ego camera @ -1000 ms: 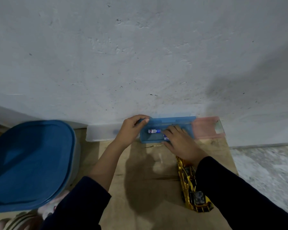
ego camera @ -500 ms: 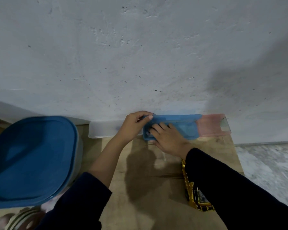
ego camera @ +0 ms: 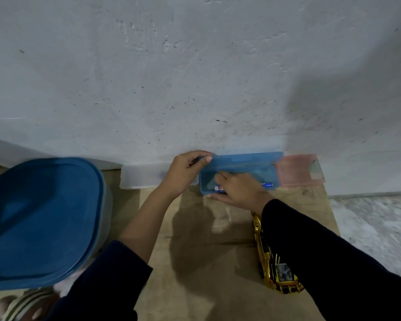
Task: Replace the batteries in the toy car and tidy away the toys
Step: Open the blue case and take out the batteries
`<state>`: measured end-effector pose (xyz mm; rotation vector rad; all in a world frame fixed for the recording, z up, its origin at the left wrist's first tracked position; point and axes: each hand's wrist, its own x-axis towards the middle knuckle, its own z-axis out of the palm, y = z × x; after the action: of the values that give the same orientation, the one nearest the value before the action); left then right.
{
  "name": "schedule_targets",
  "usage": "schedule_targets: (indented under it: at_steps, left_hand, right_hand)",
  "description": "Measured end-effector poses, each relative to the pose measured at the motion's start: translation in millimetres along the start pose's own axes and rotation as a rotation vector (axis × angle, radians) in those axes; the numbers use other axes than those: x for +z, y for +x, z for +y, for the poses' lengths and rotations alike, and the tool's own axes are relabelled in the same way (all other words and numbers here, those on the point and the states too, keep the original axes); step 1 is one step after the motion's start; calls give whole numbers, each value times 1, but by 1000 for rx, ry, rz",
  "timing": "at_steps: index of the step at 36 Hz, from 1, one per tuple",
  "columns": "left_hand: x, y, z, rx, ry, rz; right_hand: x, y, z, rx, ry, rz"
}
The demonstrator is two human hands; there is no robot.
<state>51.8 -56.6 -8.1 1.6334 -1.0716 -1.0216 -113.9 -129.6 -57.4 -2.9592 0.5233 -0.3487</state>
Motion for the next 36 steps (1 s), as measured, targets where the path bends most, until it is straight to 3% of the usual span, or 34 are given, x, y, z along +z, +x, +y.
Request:
schedule_targets:
  at_steps: [7, 14, 22, 36]
  left_hand:
    - [2, -2, 1, 20, 1, 19]
    - [3, -2, 2, 19, 2, 27]
    - [2, -3, 2, 18, 5, 26]
    - [7, -4, -2, 24, -12, 81]
  right_hand:
    - [-8, -10, 10, -82, -186, 13]
    - [-21, -19, 28, -149, -296, -124]
    - [-30, -33, 43, -64, -351, -218]
    - [-31, -32, 39, 46, -120, -321]
